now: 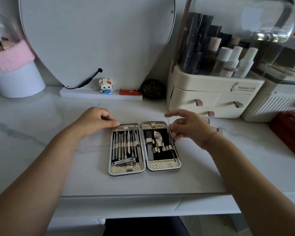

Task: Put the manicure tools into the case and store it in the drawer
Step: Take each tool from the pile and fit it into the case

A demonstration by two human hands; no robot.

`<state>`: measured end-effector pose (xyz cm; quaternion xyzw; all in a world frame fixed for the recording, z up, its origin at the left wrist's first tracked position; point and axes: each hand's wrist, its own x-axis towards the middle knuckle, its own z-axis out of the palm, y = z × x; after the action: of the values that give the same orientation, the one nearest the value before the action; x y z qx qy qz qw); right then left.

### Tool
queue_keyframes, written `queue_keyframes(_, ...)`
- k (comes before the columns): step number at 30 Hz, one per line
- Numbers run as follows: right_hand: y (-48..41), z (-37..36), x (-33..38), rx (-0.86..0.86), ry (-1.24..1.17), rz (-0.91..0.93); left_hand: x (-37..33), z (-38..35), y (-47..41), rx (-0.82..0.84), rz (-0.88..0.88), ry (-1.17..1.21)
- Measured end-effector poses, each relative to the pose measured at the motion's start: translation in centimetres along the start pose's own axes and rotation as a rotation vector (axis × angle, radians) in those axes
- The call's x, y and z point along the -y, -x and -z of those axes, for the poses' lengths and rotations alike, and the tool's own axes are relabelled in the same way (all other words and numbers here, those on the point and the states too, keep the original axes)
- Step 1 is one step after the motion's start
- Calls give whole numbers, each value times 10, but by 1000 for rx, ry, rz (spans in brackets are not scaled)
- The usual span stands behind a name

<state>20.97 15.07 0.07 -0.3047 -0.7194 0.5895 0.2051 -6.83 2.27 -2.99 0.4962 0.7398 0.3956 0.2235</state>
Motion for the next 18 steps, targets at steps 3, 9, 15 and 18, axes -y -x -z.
queue_keyframes(3, -6, -6, -2, -16, -9, -14, 2, 1, -1, -1, 7, 0)
queue_keyframes(9, -10, -4, -9, -51, 91, -5, 1, 1, -1, 1, 10, 5)
queue_keyframes(15, -9, -1, -7, -51, 82, 2, -1, 1, 1, 3, 4, 8)
queue_keyframes(18, -8, -1, -7, -32, 94, 1, 0, 1, 0, 2, 8, 6)
